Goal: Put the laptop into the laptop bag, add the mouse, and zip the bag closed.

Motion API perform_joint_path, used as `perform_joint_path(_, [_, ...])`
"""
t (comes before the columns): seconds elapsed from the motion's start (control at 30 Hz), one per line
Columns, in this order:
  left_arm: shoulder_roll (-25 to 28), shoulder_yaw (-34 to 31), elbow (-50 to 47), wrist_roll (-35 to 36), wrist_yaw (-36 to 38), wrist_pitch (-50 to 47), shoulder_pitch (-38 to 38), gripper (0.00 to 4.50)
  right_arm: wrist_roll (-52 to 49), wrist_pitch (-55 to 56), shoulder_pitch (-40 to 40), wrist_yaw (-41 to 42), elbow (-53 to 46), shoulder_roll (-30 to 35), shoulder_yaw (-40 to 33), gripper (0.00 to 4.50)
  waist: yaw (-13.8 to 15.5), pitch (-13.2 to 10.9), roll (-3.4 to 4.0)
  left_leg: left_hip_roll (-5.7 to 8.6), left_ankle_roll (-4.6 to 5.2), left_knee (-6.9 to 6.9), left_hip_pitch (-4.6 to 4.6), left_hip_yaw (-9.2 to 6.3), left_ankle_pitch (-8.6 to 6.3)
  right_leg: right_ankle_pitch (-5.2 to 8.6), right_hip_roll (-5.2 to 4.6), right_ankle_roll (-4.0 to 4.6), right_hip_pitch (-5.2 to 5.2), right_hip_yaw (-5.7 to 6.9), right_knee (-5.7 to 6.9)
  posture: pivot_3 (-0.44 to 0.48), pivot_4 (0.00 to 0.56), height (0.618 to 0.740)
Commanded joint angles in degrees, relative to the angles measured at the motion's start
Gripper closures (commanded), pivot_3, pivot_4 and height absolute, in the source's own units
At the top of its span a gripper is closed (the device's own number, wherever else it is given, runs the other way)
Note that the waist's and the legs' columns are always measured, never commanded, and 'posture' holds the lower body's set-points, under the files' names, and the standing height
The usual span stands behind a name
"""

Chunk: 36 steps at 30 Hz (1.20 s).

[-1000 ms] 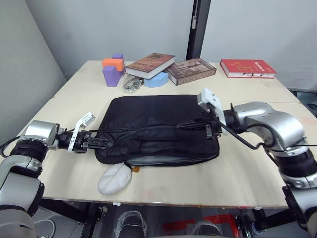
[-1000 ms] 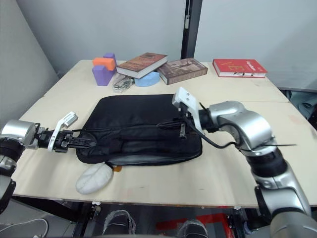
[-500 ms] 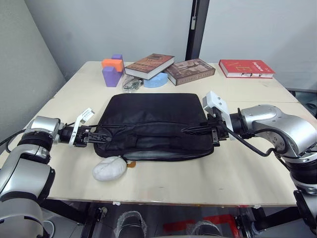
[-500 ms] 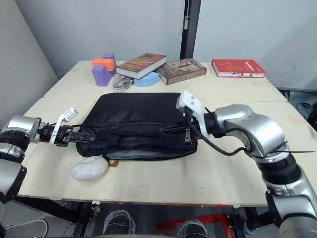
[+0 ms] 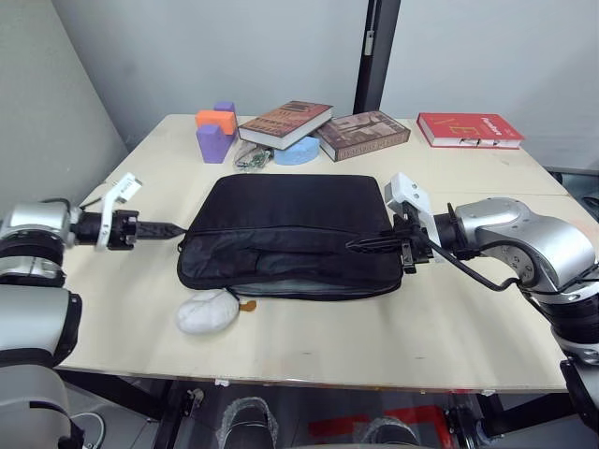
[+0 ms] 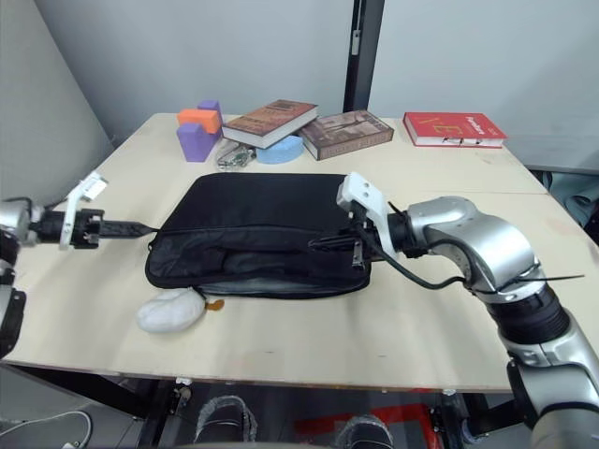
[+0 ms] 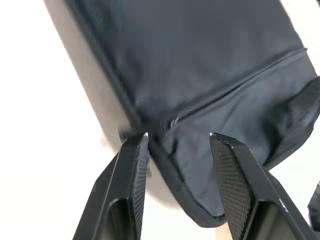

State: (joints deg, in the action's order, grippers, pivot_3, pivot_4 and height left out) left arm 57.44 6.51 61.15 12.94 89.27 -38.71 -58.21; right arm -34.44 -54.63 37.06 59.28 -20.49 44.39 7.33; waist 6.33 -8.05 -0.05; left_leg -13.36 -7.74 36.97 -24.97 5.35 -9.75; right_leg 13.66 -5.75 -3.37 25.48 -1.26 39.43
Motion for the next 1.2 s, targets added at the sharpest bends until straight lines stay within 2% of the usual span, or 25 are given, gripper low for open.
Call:
perform_joint_path(0.03, [4.01,-2.04,-12.05,9.00,3.14,-0.06,2.71,2.46,1.76,4.29,0.63,-0.49,1.40,-0.44,-0.74,4.50,-0.04,0.00,0.00,0.00,0.00,-0.01,0.00,0.00,0.00,0.00,0.00,0.00,0.00,0.01,0.00,0.000,0.150,0.707])
perform_joint_path(0.13, [8.12,-2.88,-28.36,21.35,3.23,-5.44,10.62,2.46,4.77,7.73,1.54,-2.05,4.82,-2.39,0.79,4.50,-0.35,0.00,0.00,-0.01,-0.05,-0.03,-0.04,0.01,-0.02,0.00,-0.01,0.00,0.07,0.01,0.00,0.000,0.150,0.707])
perform_joint_path(0.23, [10.81,-6.29,-42.85,30.68,3.23,-10.14,18.97,2.46,8.74,11.01,2.83,-2.66,9.51,-4.35,3.76,4.50,-0.76,0.00,0.00,-0.03,-0.08,-0.03,-0.07,0.06,-0.02,0.01,0.00,0.00,0.25,-0.02,0.11,0.000,0.150,0.707])
perform_joint_path(0.37, [8.25,-14.60,-54.57,38.05,0.38,-16.51,26.06,2.46,14.54,14.82,7.24,-2.27,17.62,-8.49,9.48,4.50,-1.13,-0.01,0.01,-0.04,-0.06,-0.01,-0.10,0.05,-0.01,0.02,0.02,0.01,0.36,-0.01,0.31,0.000,0.150,0.707])
perform_joint_path(0.5, [6.87,-19.61,-63.45,42.86,-3.41,-20.82,32.55,2.46,18.34,17.82,12.85,-1.82,27.30,-14.45,12.70,4.50,-1.90,-0.01,0.01,-0.04,-0.01,0.08,-0.09,0.07,-0.02,0.03,0.03,0.03,0.39,-0.05,0.46,0.000,0.150,0.707])
perform_joint_path(0.63, [7.39,-21.65,-67.50,42.77,-5.17,-21.43,38.29,2.46,20.94,19.05,15.45,0.20,33.19,-17.87,14.93,4.50,-1.95,-0.01,0.01,-0.04,0.11,0.13,-0.13,0.05,-0.08,0.07,0.03,0.09,0.40,-0.04,0.49,0.000,0.150,0.707])
perform_joint_path(0.73, [8.68,-22.33,-68.34,40.69,-5.20,-19.99,42.80,2.46,24.52,19.86,15.78,2.39,36.36,-18.02,18.34,4.50,-1.71,0.00,0.00,-0.03,0.13,0.13,-0.15,0.04,-0.08,0.09,0.03,0.14,0.40,-0.02,0.47,0.000,0.150,0.707])
perform_joint_path(0.87, [8.97,-24.12,-66.10,38.02,-5.79,-17.35,47.60,2.46,28.90,21.08,15.60,3.55,39.02,-17.46,21.43,4.50,-1.72,0.04,-0.05,-0.04,0.14,0.14,-0.05,0.03,-0.08,0.10,0.03,0.14,0.33,-0.02,0.51,0.000,0.150,0.707])
perform_joint_path(1.07, [9.29,-26.07,-63.36,33.57,-6.81,-13.79,53.75,2.46,30.52,21.09,15.93,4.19,39.26,-18.19,20.72,4.50,-1.77,0.14,-0.08,-0.04,0.17,0.33,0.02,0.02,-0.08,0.10,0.03,0.15,0.25,-0.09,0.67,0.000,0.150,0.707])
perform_joint_path(1.2, [9.96,-25.83,-61.13,29.49,-6.90,-10.22,56.49,1.30,30.84,20.73,15.77,4.58,38.18,-18.56,20.35,4.50,-1.74,0.17,-0.12,-0.04,0.18,0.34,0.04,0.01,-0.08,0.09,0.03,0.15,0.25,-0.10,0.70,0.000,0.150,0.707])
